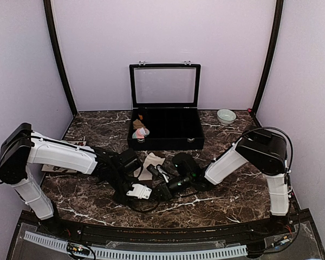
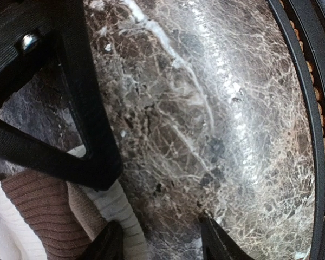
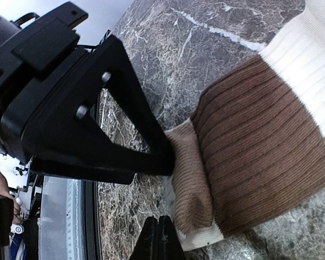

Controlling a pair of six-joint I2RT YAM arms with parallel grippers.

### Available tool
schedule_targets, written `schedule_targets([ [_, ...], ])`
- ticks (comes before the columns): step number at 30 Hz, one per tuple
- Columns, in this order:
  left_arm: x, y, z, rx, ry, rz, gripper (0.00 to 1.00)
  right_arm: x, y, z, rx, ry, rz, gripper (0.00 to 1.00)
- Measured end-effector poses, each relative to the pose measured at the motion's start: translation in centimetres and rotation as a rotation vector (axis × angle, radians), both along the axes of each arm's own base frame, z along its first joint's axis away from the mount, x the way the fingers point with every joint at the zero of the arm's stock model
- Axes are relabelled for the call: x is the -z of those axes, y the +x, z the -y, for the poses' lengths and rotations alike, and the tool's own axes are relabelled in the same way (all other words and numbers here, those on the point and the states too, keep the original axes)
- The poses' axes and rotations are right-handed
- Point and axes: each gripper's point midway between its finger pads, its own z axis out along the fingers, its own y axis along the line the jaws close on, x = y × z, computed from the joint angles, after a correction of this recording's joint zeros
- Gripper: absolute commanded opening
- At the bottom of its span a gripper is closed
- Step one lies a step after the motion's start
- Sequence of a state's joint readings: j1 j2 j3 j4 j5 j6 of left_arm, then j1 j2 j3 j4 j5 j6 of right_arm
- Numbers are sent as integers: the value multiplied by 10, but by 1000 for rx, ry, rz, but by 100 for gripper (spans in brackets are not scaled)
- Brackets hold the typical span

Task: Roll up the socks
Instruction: Roll the sock at the center of the board.

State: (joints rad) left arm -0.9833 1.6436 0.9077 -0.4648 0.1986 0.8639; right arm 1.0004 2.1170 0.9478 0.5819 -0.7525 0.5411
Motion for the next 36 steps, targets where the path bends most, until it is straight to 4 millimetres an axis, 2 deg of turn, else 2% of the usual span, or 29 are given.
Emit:
schedule_targets([
  [12,3,0,0,-17,-16,-51,47,-1,-1,2,0,11,-7,0],
  [21,1,14,11,-70,-71,-193,44,6,-1,36,61,-85,104,0],
  [25,0,18,12,-100,-90,-280,43,6,4,48,92,-104,194,0],
  [27,-1,20,13,-114,-96,-322,43,5,3,61,126,-123,279,0],
  [31,-2,23,15,-145,-108,-414,42,4,-10,85,154,-179,476,0],
  [36,-2,23,17,-167,-111,-491,41,1,-16,80,133,-226,677,0],
])
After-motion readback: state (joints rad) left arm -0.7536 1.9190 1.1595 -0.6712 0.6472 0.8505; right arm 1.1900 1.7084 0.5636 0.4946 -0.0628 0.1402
